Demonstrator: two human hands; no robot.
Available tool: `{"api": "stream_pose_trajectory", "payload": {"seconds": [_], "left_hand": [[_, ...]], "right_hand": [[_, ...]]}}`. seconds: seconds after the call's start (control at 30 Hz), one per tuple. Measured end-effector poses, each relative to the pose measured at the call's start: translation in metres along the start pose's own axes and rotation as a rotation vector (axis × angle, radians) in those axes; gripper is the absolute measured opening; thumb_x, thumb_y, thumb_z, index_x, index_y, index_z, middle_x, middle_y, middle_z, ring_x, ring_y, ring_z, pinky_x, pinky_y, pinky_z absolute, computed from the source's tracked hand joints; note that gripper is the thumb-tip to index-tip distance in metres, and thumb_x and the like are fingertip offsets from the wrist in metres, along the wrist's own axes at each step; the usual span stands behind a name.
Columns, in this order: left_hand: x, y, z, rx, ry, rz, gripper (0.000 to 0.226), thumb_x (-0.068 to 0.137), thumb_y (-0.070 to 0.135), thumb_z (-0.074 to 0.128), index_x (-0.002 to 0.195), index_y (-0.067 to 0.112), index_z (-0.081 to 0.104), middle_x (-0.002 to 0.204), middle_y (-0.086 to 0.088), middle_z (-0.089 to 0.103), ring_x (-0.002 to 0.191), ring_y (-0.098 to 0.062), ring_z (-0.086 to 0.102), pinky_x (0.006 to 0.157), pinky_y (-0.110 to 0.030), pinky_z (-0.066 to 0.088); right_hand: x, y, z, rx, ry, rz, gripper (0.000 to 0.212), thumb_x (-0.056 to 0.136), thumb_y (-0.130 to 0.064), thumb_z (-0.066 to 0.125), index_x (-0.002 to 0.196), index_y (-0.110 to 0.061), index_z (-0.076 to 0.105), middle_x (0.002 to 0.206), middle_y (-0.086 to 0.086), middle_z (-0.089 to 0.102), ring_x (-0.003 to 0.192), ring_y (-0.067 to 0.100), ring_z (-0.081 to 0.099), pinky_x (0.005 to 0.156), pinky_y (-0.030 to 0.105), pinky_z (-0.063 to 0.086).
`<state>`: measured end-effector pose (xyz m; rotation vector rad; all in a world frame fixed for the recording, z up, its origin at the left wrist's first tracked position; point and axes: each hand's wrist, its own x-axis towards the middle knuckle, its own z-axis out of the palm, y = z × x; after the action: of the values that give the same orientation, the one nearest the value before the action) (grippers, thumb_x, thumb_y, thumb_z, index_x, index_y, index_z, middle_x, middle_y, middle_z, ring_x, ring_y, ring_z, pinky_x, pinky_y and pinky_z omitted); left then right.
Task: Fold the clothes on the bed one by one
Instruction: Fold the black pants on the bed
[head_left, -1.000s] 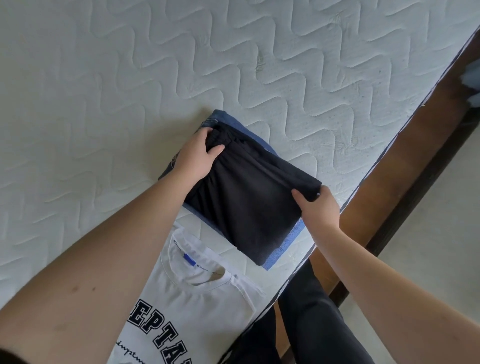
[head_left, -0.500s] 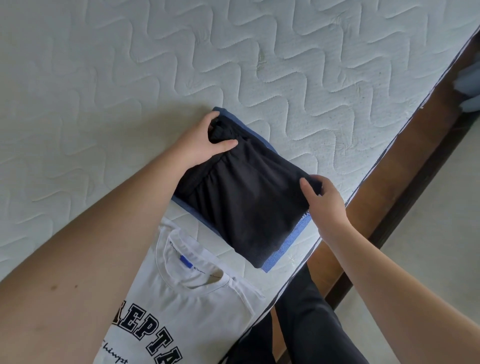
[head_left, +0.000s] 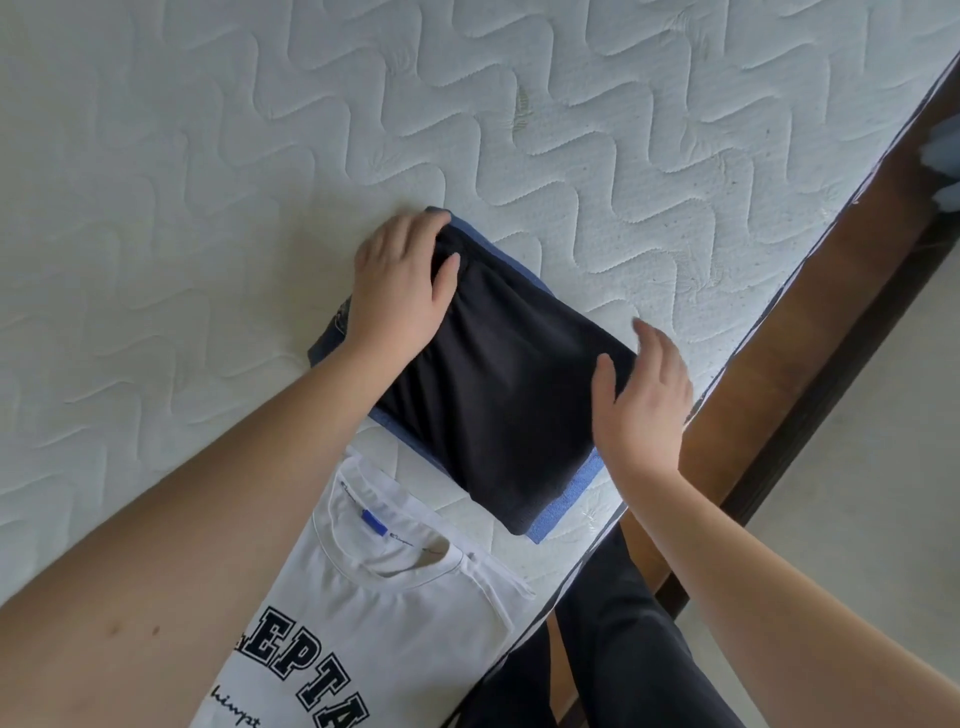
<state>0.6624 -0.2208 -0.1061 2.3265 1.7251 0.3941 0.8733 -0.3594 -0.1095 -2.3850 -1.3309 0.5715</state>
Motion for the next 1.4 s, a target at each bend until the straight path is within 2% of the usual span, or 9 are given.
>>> {"api": "stream_pose_trajectory", "payload": {"seconds": [0.1,0.2,0.37,0.53,0.7,0.9,1.0,1.13,1.4], "left_hand": [[-0.026,0.003,0.005,0.068,0.119,0.277,0.036,0.095,0.008,0.047,0.129,0.009,0.059,0.131,-0.008,0.059,0.124,-0.027,0.052,0.107,-0.04,0.037],[-0.044,-0.006,0.024,0.229,-0.025,0.339,0.045,0.103,0.019,0.036,0.146,0.011,0.043,0.153,-0.007,0.041,0.144,-0.024,0.033,0.119,-0.042,0.025],[-0.042,-0.036,0.054,0.417,-0.106,0.355,0.056,0.106,0.04,0.025,0.158,0.02,0.013,0.165,-0.001,0.012,0.151,-0.019,0.013,0.122,-0.043,0.016],[-0.044,-0.035,0.065,0.398,-0.096,0.342,0.055,0.106,0.038,0.026,0.157,0.022,0.015,0.164,-0.001,0.013,0.151,-0.02,0.014,0.121,-0.045,0.018],[-0.036,-0.022,0.042,0.399,-0.239,0.335,0.056,0.106,0.035,0.026,0.157,0.019,0.014,0.165,-0.003,0.01,0.152,-0.021,0.008,0.123,-0.044,0.006],[-0.07,0.005,0.0,0.256,0.111,0.226,0.046,0.099,0.008,0.036,0.143,0.007,0.046,0.151,-0.009,0.044,0.143,-0.025,0.035,0.122,-0.04,0.019],[-0.092,-0.004,0.001,0.259,0.051,0.137,0.046,0.098,0.006,0.038,0.142,0.007,0.049,0.149,-0.009,0.047,0.142,-0.025,0.037,0.121,-0.04,0.021],[-0.117,-0.014,0.027,0.316,-0.151,0.124,0.051,0.105,0.032,0.031,0.151,0.01,0.035,0.159,-0.008,0.03,0.148,-0.023,0.025,0.122,-0.04,0.019],[-0.127,-0.023,0.036,0.366,-0.272,0.131,0.059,0.105,0.046,0.027,0.155,0.015,0.025,0.162,-0.004,0.018,0.149,-0.021,0.019,0.121,-0.041,0.02]], "right_hand": [[-0.009,-0.026,0.015,-0.06,-0.026,-0.298,0.052,0.098,-0.018,0.048,0.148,-0.007,0.037,0.154,0.01,0.038,0.144,0.027,0.031,0.118,0.044,0.023],[-0.008,-0.057,0.04,-0.132,-0.091,-0.438,0.056,0.097,-0.017,0.044,0.15,-0.004,0.033,0.157,0.013,0.032,0.147,0.027,0.027,0.12,0.044,0.02],[0.008,-0.039,0.076,-0.435,-0.283,-0.413,0.069,0.102,-0.049,0.024,0.157,-0.011,0.005,0.165,0.007,0.002,0.152,0.018,0.002,0.123,0.039,0.002],[0.01,0.006,0.064,-0.506,-0.272,-0.285,0.08,0.098,-0.063,0.017,0.157,-0.012,0.002,0.165,0.006,0.003,0.152,0.02,0.004,0.123,0.038,0.002],[0.002,0.024,0.04,-0.537,-0.344,-0.167,0.076,0.099,-0.059,0.01,0.156,-0.011,-0.009,0.165,0.006,-0.007,0.151,0.019,-0.007,0.123,0.038,-0.002],[-0.043,-0.028,0.034,-0.35,-0.162,-0.306,0.066,0.103,-0.039,0.029,0.155,-0.003,0.012,0.163,0.013,0.011,0.151,0.025,0.008,0.123,0.039,0.006],[-0.067,-0.054,0.053,-0.344,-0.226,-0.365,0.066,0.103,-0.042,0.026,0.155,-0.004,0.012,0.163,0.013,0.01,0.151,0.026,0.008,0.123,0.04,0.007],[-0.079,-0.039,0.077,-0.436,-0.391,-0.39,0.072,0.101,-0.056,0.017,0.157,-0.012,0.001,0.165,0.006,-0.003,0.152,0.02,-0.004,0.123,0.037,-0.002],[-0.07,0.017,0.055,-0.486,-0.346,-0.36,0.093,0.091,-0.073,0.027,0.157,-0.011,0.007,0.164,0.009,0.005,0.151,0.023,0.005,0.123,0.039,0.006]]}}
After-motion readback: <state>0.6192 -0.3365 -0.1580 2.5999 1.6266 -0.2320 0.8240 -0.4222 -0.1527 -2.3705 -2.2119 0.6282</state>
